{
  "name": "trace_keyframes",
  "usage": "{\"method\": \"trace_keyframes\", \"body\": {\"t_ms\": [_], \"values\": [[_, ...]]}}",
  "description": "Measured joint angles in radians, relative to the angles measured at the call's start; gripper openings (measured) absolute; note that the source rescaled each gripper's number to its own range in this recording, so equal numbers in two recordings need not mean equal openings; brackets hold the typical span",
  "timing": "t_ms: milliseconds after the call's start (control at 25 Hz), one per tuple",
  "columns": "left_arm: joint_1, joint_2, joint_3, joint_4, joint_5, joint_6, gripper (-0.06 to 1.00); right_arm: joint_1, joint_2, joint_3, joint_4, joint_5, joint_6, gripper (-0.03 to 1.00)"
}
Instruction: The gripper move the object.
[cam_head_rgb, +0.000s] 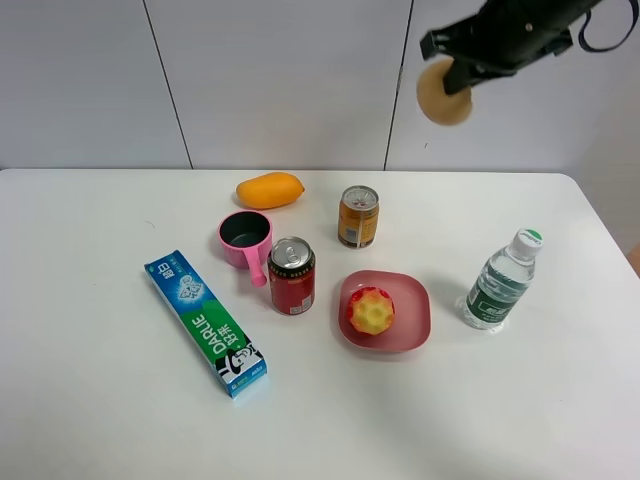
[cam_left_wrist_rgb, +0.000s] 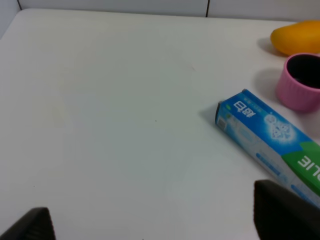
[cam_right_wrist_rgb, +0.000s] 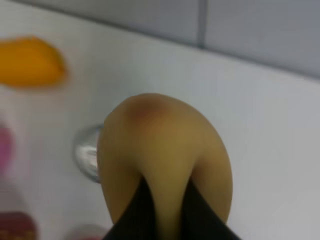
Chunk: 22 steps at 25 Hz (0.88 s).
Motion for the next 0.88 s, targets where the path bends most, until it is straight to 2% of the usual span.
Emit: {"method": "trace_keyframes", "body": {"t_ms": [200, 440, 680, 880], "values": [[0.0, 0.0, 0.0, 0.0, 0.0, 0.0, 1.0, 0.118, 0.083, -0.207, 0.068, 0.06, -0.007, 0.0], [0.0, 0.0, 0.0, 0.0, 0.0, 0.0, 1.0, 0.262, 0.263, -0.411, 0.078, 0.103, -0.007, 0.0], [0.0, 0.0, 0.0, 0.0, 0.0, 0.0, 1.0, 0.399, 0.396, -0.447, 0.08, 0.077, -0.032, 0.0], [0.0, 0.0, 0.0, 0.0, 0.0, 0.0, 1.0, 0.445, 0.463, -0.447, 0.097, 0.009, -0.034, 0.0]]}}
